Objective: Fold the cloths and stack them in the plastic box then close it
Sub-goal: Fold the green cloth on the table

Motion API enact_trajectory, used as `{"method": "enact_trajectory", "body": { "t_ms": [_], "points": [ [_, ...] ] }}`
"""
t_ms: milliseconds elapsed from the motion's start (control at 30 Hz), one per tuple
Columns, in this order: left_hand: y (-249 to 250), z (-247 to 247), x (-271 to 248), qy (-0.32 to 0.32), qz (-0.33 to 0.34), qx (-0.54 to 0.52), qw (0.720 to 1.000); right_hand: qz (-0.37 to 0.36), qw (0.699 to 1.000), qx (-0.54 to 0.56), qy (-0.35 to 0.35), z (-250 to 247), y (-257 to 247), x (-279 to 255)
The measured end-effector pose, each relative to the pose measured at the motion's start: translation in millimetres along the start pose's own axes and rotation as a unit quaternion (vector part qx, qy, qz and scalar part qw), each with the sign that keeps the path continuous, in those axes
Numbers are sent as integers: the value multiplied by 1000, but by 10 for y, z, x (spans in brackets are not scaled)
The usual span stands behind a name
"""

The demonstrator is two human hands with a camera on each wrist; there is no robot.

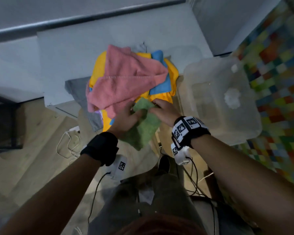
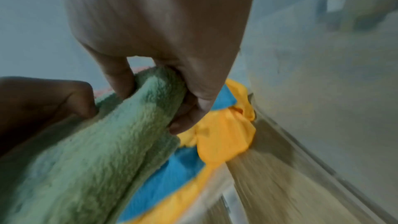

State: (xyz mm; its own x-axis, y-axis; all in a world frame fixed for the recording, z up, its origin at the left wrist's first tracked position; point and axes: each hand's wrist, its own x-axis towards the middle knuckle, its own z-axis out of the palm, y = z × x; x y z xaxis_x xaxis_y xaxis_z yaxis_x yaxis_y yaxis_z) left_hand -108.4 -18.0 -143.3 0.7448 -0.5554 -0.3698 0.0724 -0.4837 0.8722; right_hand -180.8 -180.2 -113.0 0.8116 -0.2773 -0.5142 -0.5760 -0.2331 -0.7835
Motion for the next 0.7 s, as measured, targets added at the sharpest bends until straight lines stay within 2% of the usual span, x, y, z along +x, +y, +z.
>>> {"method": "enact_trajectory", "body": {
  "t_ms": [67, 133, 200, 267, 367, 500, 600, 700],
  "points": [
    [323, -101, 31, -28, 2, -42, 999, -11, 999, 10, 43, -164, -209, -73],
    [615, -153, 48, -95, -2, -67, 993, -7, 995, 39, 88, -347, -364, -192],
    [860, -166, 58, -167, 12, -57, 984, 5, 988, 84, 131, -552, -401, -287],
    [1089, -94, 77, -209, 42, -19, 977, 18, 981, 94, 166, -785, -368, -368],
    [1400, 193, 155, -196, 73, 21, 978, 42, 974, 92, 203, -1177, -269, -529],
    [1614, 763, 339, -185, 75, 16, 980, 83, 965, 74, 236, -1675, 56, -688],
    [1659, 1345, 523, -179, 59, 31, 982, 111, 964, -25, 239, -2056, 407, -704],
    [1599, 1885, 730, -178, 37, 117, 976, 160, 954, -147, 206, -2325, 747, -644]
  ]
}}
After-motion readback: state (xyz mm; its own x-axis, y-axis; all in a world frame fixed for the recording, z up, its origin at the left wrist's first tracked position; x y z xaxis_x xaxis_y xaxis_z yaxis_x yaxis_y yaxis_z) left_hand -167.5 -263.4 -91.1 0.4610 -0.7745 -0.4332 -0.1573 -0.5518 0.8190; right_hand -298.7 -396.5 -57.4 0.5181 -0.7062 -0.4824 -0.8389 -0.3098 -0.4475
